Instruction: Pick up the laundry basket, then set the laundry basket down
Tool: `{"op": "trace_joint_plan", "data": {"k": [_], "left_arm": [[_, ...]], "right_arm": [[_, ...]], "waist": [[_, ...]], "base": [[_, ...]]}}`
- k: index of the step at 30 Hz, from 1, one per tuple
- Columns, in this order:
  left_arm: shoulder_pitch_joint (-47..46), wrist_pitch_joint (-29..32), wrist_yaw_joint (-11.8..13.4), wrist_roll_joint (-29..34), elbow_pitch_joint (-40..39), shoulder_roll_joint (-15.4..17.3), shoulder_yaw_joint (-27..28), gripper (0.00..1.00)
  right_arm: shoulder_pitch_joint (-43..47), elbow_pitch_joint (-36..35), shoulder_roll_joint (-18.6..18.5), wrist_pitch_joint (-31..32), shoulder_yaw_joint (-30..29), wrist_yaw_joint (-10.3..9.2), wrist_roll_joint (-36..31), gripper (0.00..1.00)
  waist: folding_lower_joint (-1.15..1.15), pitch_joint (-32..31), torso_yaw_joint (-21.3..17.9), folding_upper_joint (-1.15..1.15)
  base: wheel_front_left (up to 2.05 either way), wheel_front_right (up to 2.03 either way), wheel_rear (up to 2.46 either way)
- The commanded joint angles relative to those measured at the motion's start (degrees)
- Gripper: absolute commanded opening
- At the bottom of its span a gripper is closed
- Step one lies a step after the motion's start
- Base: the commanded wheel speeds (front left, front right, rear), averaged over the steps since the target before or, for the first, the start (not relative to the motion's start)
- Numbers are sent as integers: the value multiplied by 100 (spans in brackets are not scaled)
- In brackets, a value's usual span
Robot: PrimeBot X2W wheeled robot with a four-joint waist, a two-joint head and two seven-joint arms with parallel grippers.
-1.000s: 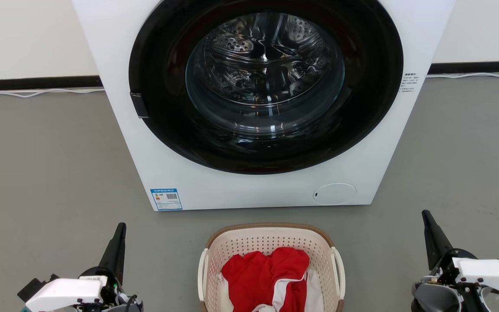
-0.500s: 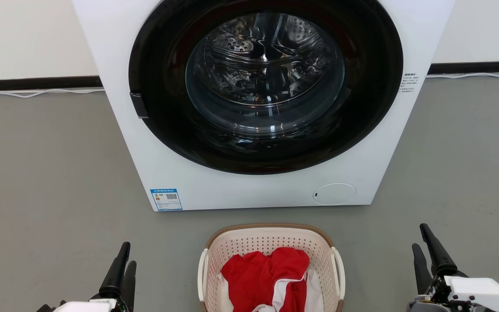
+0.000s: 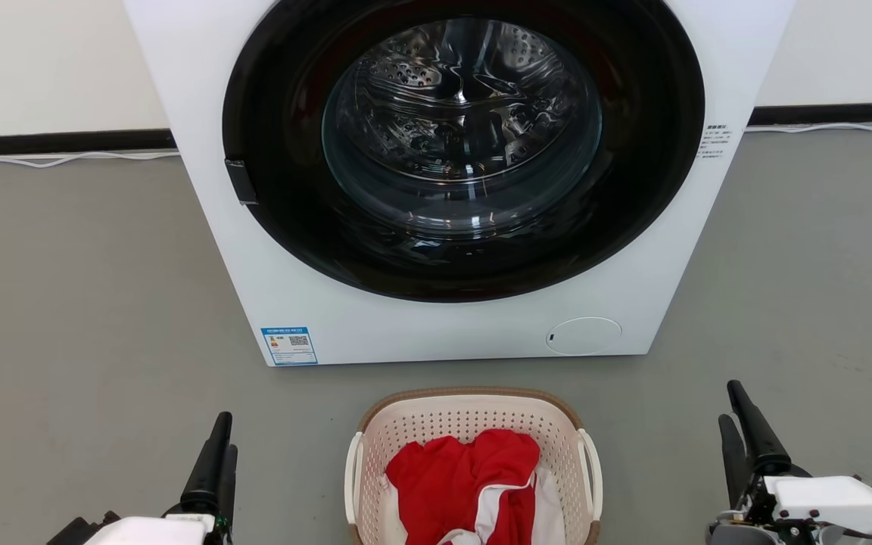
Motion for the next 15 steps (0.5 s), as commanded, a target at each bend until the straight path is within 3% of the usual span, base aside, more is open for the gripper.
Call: {"op": "trace_joint_plan", "data": {"k": [1, 15], "left_arm": [[-302, -51, -15, 178, -190, 36, 2, 100], [-354, -269, -20, 1242, -373, 48, -126, 100]], "right_arm": [[-201, -224, -78, -83, 75, 10, -112, 100], [-249, -372, -229, -302, 378, 14, -935, 100]], "waist": [[-2, 3, -4, 0], [-2, 31, -40, 0]], "base": [[0, 0, 0], [0, 0, 0]]}}
